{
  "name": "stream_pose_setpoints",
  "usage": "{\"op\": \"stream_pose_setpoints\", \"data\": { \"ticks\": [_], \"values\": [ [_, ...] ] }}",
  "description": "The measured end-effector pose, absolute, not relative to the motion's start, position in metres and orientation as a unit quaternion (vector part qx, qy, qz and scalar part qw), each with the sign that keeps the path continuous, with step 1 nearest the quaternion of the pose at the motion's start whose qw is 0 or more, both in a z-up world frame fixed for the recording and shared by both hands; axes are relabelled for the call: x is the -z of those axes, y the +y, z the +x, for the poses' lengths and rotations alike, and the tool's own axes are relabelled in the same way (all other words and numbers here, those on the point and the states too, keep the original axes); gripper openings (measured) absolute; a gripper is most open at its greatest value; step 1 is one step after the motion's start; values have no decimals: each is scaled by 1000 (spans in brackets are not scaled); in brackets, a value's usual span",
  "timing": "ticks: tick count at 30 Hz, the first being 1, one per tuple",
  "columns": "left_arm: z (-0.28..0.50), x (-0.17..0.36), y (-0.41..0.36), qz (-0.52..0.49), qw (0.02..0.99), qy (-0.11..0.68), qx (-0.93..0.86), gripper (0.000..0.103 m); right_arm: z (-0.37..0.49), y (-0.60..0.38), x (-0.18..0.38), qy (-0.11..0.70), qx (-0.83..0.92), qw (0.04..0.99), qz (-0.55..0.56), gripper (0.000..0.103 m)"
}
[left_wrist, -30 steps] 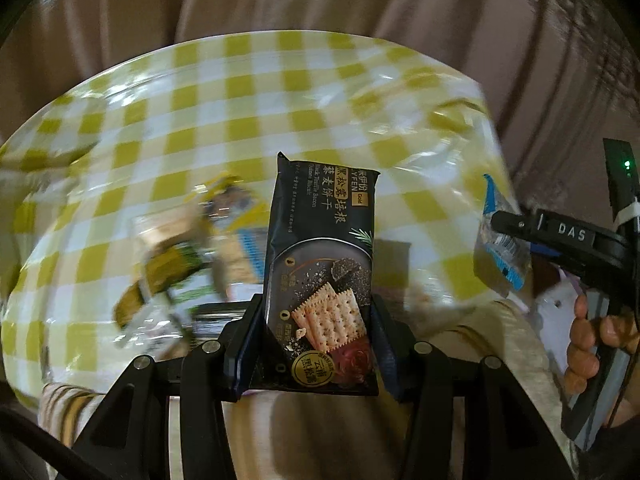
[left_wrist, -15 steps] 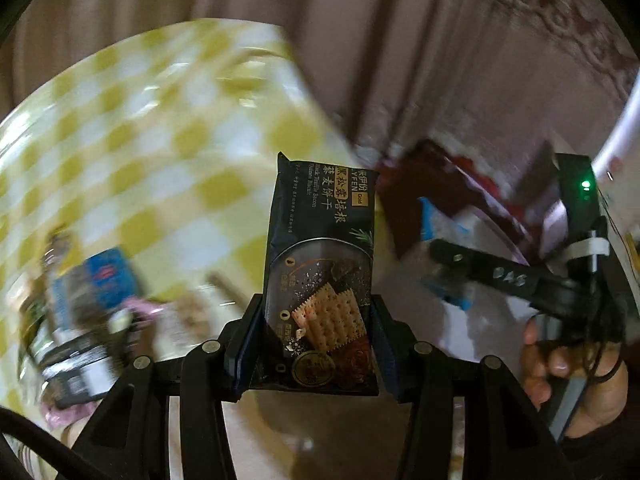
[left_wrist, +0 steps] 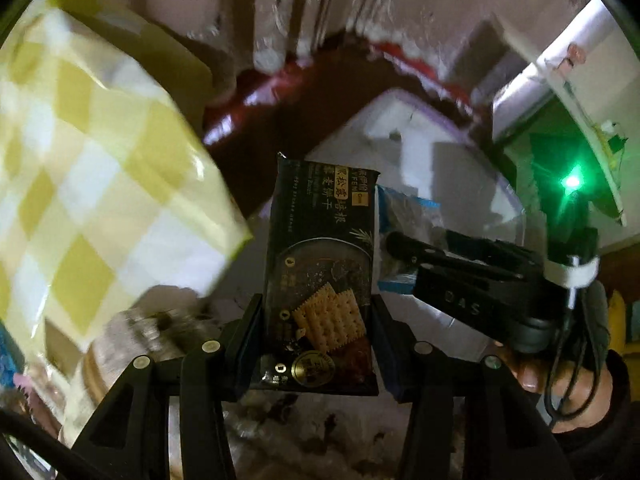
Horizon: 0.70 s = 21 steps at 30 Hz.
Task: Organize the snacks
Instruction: 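Carry both packets over the white box and open both tools to drop them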
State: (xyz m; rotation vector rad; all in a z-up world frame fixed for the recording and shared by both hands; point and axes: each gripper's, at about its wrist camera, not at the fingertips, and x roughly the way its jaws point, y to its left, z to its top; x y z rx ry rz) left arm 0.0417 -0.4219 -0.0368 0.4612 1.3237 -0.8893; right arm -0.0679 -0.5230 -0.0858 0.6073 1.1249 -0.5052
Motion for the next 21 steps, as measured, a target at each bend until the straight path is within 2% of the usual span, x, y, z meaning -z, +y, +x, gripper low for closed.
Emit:
{"op": "stream_pose_setpoints", "data": {
  "ticks": [9, 11, 13, 21],
  "values": [
    [45, 59, -440, 236, 659, 605, 379, 53, -66, -531, 97, 538, 233, 755, 295, 59],
    [46, 59, -440, 235, 661, 604, 377, 56, -62, -533, 95, 535, 232, 756, 298, 62],
    [47, 56, -436, 228, 665, 604, 375, 61, -58, -534, 90, 531, 236, 758, 296, 70],
    [53, 24, -408, 178, 712, 566, 376, 65, -67, -519, 62, 512, 256, 781, 251, 82]
  ]
}}
